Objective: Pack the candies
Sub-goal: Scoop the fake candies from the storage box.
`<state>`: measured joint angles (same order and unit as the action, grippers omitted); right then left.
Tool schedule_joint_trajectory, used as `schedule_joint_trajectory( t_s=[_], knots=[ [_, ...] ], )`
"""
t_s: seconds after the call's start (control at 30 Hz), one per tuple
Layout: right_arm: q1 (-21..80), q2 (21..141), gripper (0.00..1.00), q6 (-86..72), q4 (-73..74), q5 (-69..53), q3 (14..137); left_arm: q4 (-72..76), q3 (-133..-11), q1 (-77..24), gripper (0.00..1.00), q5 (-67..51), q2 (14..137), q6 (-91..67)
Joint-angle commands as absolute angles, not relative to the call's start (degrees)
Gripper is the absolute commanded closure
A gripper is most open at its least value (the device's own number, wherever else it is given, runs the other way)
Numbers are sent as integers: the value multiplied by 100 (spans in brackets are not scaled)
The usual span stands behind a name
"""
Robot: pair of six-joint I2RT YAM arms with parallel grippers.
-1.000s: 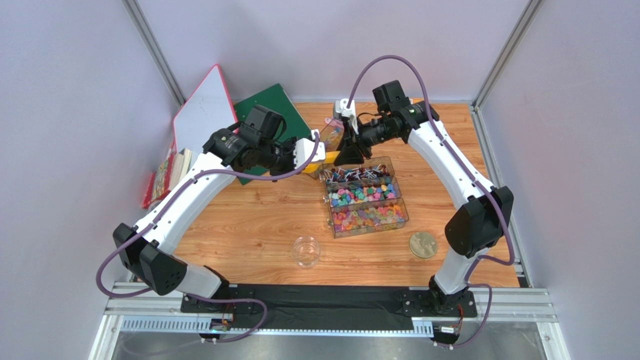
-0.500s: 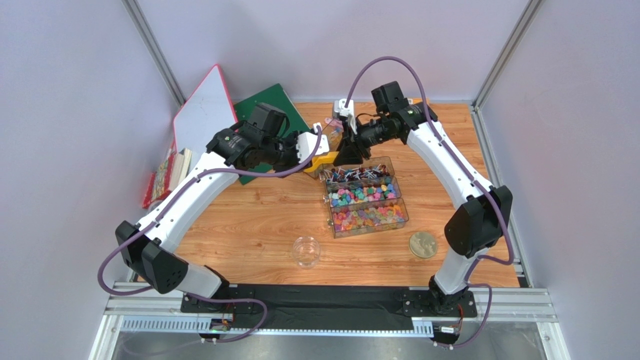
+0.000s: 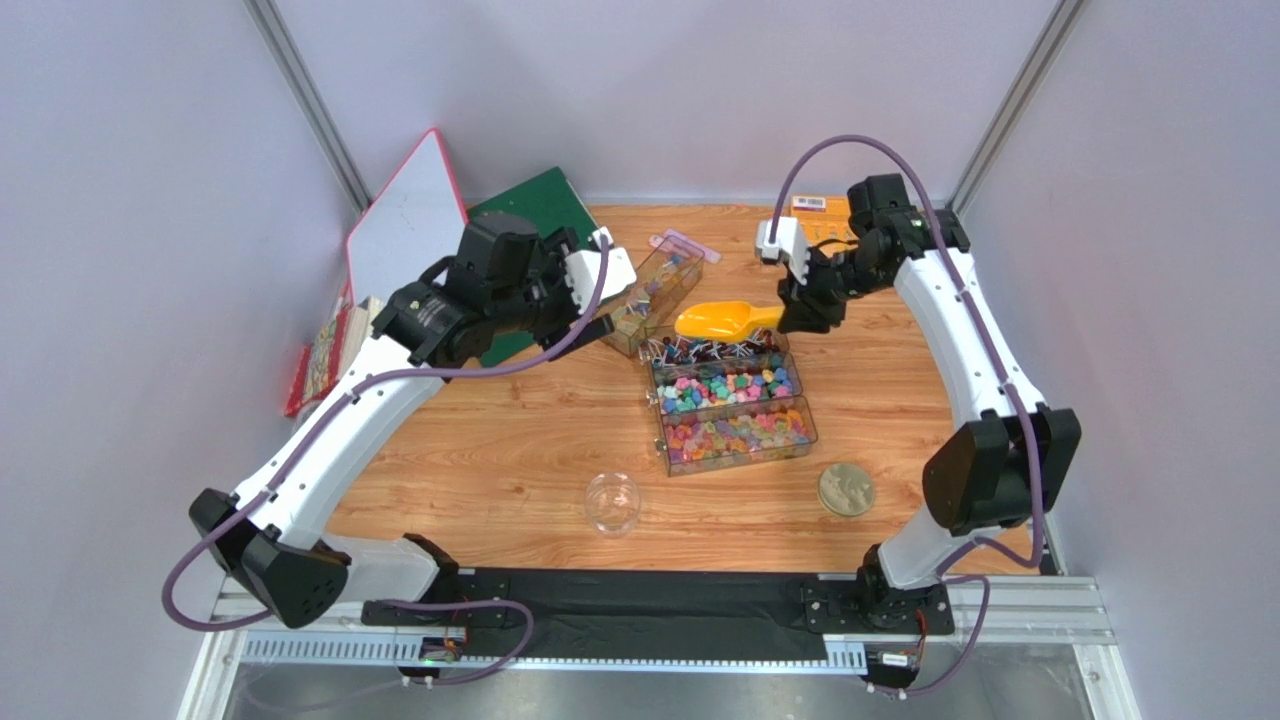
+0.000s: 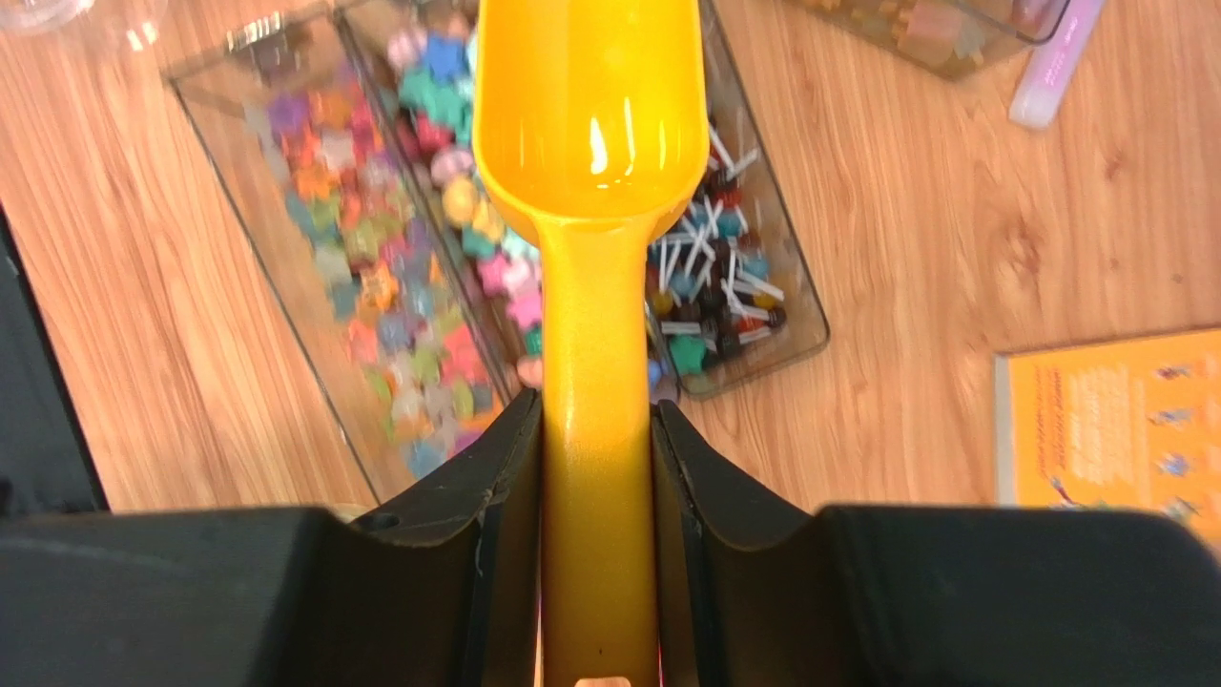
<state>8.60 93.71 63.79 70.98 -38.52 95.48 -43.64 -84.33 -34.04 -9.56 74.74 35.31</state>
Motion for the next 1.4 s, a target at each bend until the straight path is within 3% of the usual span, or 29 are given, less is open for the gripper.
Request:
schedule_joint_trajectory(
  t_s=[0.0,0.1,0.13,0.2,0.47,0.9,1.37],
  knots=[
    [870,8668,100,8319,8445,-3008,9378,-4412,-7648,-3419,25,-1414,7400,3191],
    [870,8307,100,8883,8771,-2595,9203,-4403,-7392,-3436,60,-1827,7532,2910],
    [879,8201,100,9077,8937,-2471,9141,-4386,-7339,-3463,86,-1906,7584,2831],
    [870,8008,100,9480,9008,-2129,8825,-4316,-7190,-3594,100,-1951,7716,2778],
    [923,7252,100,10520,9369,-1310,7990,-4210,-7268,-3972,100,-2259,8673,2453],
    [1459,7049,100,11285,9554,-212,7471,-3700,-7567,-4298,100,-2013,9641,1916],
    [2557,7830,100,9247,9422,782,7427,-3296,-7260,-4359,100,-2145,9651,1767]
  ],
)
